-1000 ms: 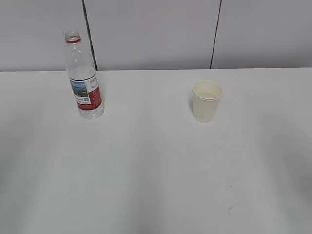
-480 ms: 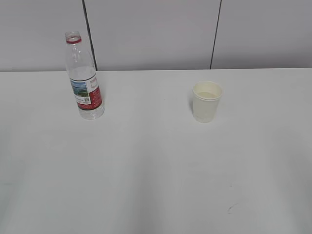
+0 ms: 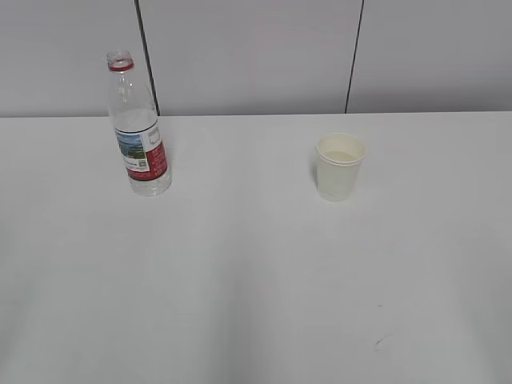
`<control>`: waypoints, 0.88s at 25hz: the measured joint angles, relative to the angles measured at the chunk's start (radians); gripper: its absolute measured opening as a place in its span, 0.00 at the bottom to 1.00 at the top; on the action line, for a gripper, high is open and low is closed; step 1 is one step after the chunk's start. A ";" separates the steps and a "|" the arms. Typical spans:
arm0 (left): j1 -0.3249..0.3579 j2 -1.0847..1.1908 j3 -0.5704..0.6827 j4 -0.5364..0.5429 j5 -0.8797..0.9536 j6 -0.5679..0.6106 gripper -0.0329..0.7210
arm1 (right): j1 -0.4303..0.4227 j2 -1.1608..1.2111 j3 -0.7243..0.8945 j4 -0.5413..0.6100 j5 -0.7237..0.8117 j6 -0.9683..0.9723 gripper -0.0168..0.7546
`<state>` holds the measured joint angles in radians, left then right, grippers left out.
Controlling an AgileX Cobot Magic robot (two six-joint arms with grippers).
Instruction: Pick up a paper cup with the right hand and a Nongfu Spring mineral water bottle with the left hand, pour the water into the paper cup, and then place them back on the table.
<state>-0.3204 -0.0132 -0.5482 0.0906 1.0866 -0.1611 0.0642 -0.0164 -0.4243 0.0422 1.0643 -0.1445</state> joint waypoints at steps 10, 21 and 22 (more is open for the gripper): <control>0.000 0.000 0.002 -0.012 -0.006 0.025 0.73 | 0.000 0.000 0.001 -0.006 0.000 0.000 0.78; 0.164 0.000 0.002 0.035 -0.007 0.032 0.73 | 0.000 0.000 0.001 -0.056 -0.002 0.000 0.78; 0.176 0.000 0.002 0.033 -0.007 0.032 0.73 | 0.000 0.000 0.001 -0.056 -0.002 0.000 0.78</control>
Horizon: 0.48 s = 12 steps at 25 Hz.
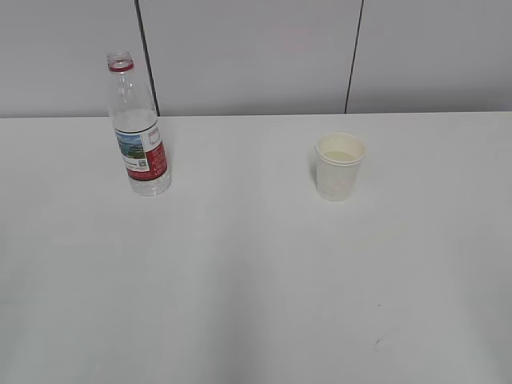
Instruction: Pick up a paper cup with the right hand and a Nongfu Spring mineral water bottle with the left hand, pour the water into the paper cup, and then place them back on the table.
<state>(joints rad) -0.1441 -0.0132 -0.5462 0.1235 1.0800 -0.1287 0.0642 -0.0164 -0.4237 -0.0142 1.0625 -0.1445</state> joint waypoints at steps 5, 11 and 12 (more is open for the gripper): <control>0.021 0.000 0.000 -0.011 0.000 0.000 0.73 | 0.000 0.000 0.000 0.000 0.000 0.000 0.78; 0.021 0.000 0.000 -0.013 0.000 0.000 0.72 | 0.000 0.000 0.000 0.000 0.000 0.000 0.78; 0.021 0.000 0.000 -0.013 0.000 0.000 0.72 | 0.000 0.000 0.000 0.000 0.000 0.000 0.78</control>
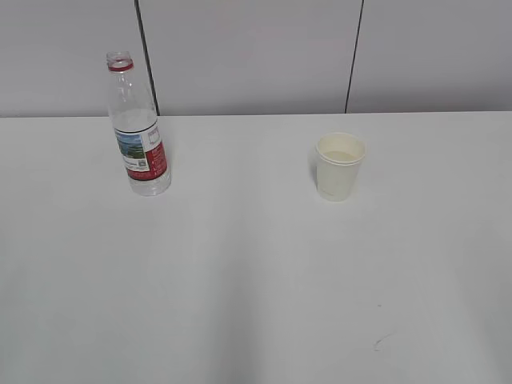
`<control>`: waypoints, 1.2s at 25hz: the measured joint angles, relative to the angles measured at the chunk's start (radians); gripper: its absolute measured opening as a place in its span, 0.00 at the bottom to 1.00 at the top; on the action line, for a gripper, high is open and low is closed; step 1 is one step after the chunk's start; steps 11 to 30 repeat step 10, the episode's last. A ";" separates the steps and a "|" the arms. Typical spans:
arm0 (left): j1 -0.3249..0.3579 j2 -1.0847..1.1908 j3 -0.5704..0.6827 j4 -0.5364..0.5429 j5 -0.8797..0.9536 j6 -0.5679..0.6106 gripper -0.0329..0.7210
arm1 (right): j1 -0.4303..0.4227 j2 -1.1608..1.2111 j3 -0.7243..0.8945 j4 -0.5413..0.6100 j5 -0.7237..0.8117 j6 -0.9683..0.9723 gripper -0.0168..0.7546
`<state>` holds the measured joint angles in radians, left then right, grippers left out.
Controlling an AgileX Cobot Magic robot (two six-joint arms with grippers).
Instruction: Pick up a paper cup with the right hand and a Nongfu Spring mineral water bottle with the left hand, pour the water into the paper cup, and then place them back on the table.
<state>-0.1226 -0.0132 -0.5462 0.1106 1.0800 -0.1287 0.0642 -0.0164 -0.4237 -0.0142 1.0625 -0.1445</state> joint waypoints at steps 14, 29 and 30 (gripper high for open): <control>0.012 0.000 0.000 -0.001 0.000 0.000 0.71 | 0.000 0.000 0.000 -0.003 0.000 0.000 0.78; 0.012 0.000 0.000 -0.001 0.000 0.000 0.71 | 0.000 0.000 0.000 -0.003 0.000 0.000 0.78; 0.012 0.000 0.000 -0.001 0.000 0.000 0.71 | 0.000 0.000 0.000 -0.003 0.000 0.000 0.78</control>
